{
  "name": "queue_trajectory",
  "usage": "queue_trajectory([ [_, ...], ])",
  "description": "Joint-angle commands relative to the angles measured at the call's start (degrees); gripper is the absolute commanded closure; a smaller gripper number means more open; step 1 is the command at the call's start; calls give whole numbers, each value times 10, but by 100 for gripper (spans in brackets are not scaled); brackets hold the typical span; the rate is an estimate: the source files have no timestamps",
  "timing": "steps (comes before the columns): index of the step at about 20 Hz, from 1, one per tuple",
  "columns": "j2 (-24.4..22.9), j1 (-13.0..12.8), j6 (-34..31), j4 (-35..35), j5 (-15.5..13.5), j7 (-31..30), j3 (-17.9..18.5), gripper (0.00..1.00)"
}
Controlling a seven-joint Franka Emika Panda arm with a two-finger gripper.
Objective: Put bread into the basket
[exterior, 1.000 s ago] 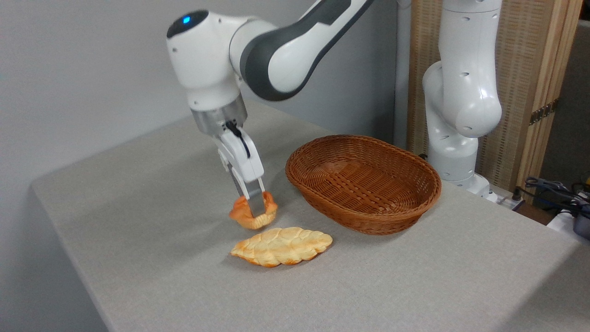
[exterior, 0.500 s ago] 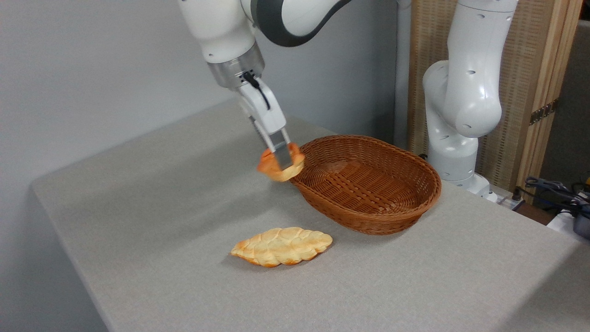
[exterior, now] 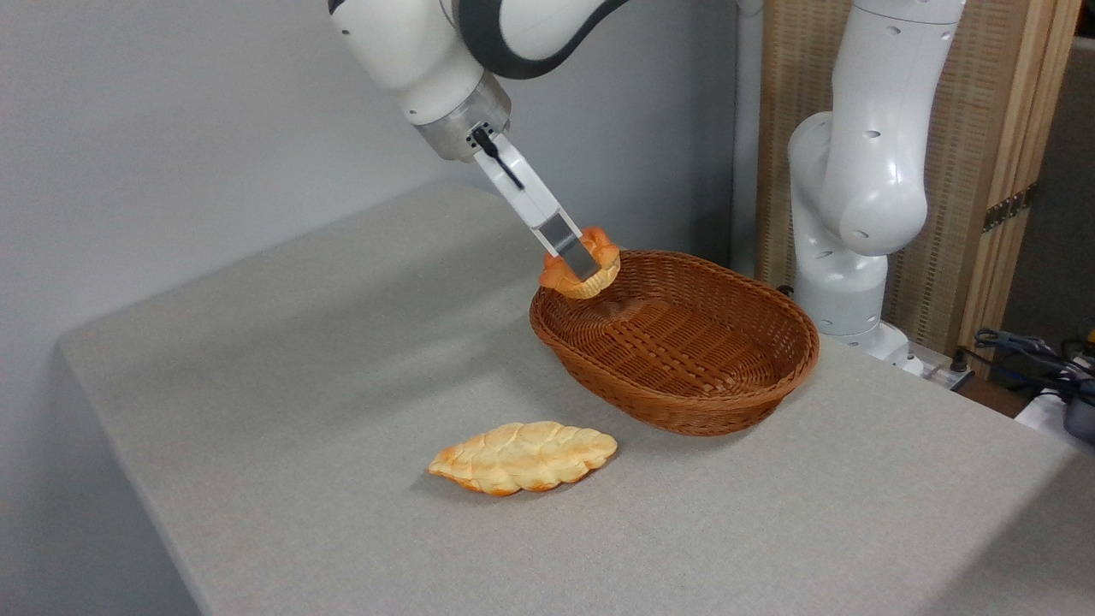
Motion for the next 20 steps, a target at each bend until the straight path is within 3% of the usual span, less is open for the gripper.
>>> queue_trajectory([
  [1,7,-29,-12,-11,-9,8,4,0],
  [13,10,-29,5,-2,-5,7,6,0],
  [16,10,-19,84,32,2,2,15,0],
  [18,10,-8,138,50,11,1,47,0],
  [20,11,-8,174,56,26,1,55,0],
])
